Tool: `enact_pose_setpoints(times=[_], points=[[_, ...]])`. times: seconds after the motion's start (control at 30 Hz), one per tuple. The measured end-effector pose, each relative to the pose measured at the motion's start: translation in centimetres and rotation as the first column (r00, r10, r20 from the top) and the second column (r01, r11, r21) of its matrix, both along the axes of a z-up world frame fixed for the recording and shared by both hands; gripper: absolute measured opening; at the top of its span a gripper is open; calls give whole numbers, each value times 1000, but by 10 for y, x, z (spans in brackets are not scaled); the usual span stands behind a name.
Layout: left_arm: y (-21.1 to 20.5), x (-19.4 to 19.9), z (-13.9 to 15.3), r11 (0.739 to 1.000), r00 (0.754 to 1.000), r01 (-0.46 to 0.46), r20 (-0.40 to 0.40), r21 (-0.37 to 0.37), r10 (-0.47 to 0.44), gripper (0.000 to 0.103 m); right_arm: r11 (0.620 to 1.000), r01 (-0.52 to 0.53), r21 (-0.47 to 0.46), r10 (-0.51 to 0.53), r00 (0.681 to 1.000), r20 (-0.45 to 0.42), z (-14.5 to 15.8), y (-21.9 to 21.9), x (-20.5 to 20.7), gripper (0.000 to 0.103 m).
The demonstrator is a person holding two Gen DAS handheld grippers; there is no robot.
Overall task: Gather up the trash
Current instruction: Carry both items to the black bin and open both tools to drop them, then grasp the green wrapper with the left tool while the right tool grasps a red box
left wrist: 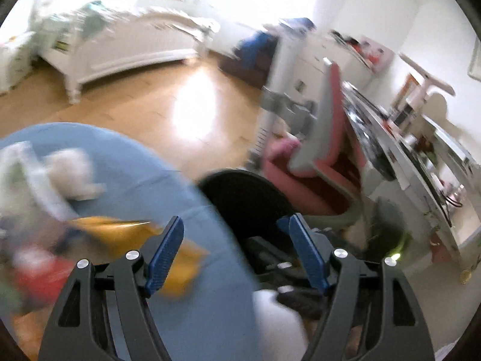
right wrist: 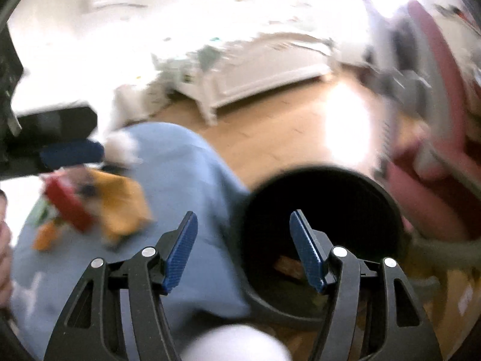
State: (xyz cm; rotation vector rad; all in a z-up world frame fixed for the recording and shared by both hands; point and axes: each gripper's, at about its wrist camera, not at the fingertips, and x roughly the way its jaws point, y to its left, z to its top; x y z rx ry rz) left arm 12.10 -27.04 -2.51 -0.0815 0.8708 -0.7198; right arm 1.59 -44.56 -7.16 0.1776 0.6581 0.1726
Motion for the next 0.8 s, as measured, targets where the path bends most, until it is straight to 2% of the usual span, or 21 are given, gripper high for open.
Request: enact_pose_setpoints(times=[0.07, 0.13, 0.2, 0.3, 0.37, 0.4, 0.47, 0.53, 0.6, 0.67, 0.73, 0.8], points=[[50, 0, 2, 994, 994, -101, 33, 32, 100, 73, 996, -85, -4, 85, 996, 24, 13, 27, 3, 73], [98, 2, -1, 978, 979, -201, 45, 61, 198, 73, 983, -186, -15, 186, 982, 36, 26, 61, 8, 73], [151, 7, -10, 947, 954, -298, 76, 124, 290, 73, 967, -252, -28, 253, 967, 37, 33, 87, 12, 73], [200, 12, -24, 902, 927, -374, 108, 216, 358, 74, 939, -333, -87, 336, 942, 23, 36, 127, 23, 77], [231, 19, -35, 876, 917, -399, 112, 271, 383, 89, 927, -355, -121, 358, 934, 5, 36, 145, 32, 77], [241, 22, -40, 867, 918, -396, 121, 302, 378, 90, 921, -365, -135, 367, 930, -9, 34, 154, 38, 77], [252, 29, -51, 866, 937, -350, 114, 356, 331, 90, 914, -380, -142, 379, 925, -35, 31, 166, 49, 77], [258, 33, -58, 875, 951, -309, 110, 372, 289, 90, 907, -397, -143, 393, 918, -55, 27, 179, 54, 77], [263, 41, -65, 870, 953, -303, 107, 390, 284, 90, 900, -412, -140, 406, 911, -68, 26, 190, 57, 61], [274, 49, -72, 884, 953, -298, 64, 359, 295, 86, 899, -406, -165, 396, 914, -92, 21, 197, 56, 40], [284, 57, -77, 902, 948, -306, 11, 305, 318, 70, 897, -408, -171, 397, 913, -97, 18, 201, 51, 33], [289, 60, -75, 909, 946, -313, 1, 274, 325, 65, 895, -414, -164, 407, 910, -80, 21, 204, 45, 33]])
